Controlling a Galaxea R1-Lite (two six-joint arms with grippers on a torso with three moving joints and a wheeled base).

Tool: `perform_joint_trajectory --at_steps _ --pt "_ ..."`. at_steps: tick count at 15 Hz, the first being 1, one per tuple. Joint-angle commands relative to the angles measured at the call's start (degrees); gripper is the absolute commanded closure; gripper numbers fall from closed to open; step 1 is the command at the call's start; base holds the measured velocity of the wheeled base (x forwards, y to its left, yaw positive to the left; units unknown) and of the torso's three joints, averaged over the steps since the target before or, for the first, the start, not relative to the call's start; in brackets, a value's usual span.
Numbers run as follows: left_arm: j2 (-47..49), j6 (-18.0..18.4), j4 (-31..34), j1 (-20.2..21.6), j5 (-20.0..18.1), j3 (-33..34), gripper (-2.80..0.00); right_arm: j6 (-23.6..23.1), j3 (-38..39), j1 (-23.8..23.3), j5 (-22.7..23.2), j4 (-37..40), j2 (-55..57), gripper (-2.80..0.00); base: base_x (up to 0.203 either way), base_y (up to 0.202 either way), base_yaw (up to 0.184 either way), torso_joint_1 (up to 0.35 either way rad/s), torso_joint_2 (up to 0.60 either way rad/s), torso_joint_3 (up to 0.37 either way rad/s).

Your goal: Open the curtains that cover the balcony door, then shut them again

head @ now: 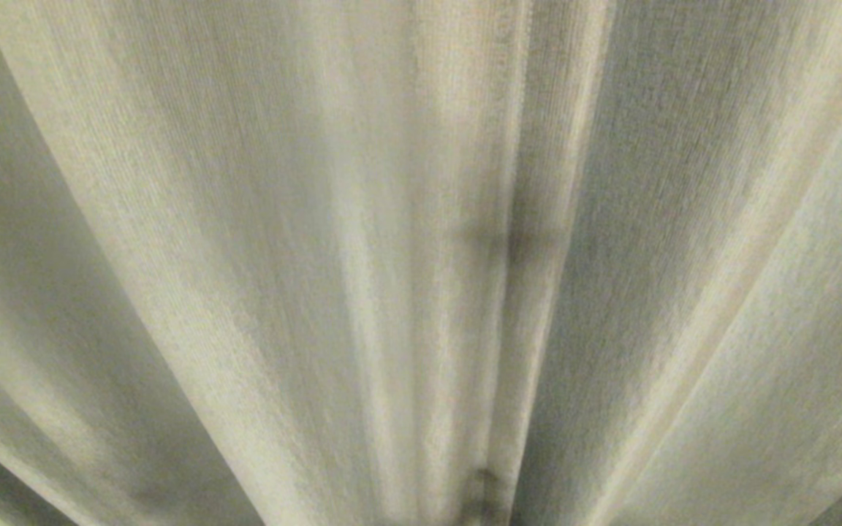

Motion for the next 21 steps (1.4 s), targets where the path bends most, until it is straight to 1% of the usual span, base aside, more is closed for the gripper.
perform_joint_trajectory --at_steps 1,21 --pt "-0.1 -0.1 0.0 0.0 0.0 0.0 0.00 0.0 0.0 0.0 0.0 0.0 0.0 0.00 0.000 0.000 0.000 0.000 0.00 0.000" --pt "0.0 -0.1 0.0 0.0 0.0 0.0 0.00 0.0 0.0 0.0 0.0 0.0 0.0 0.00 0.000 0.000 0.000 0.000 0.00 0.000"
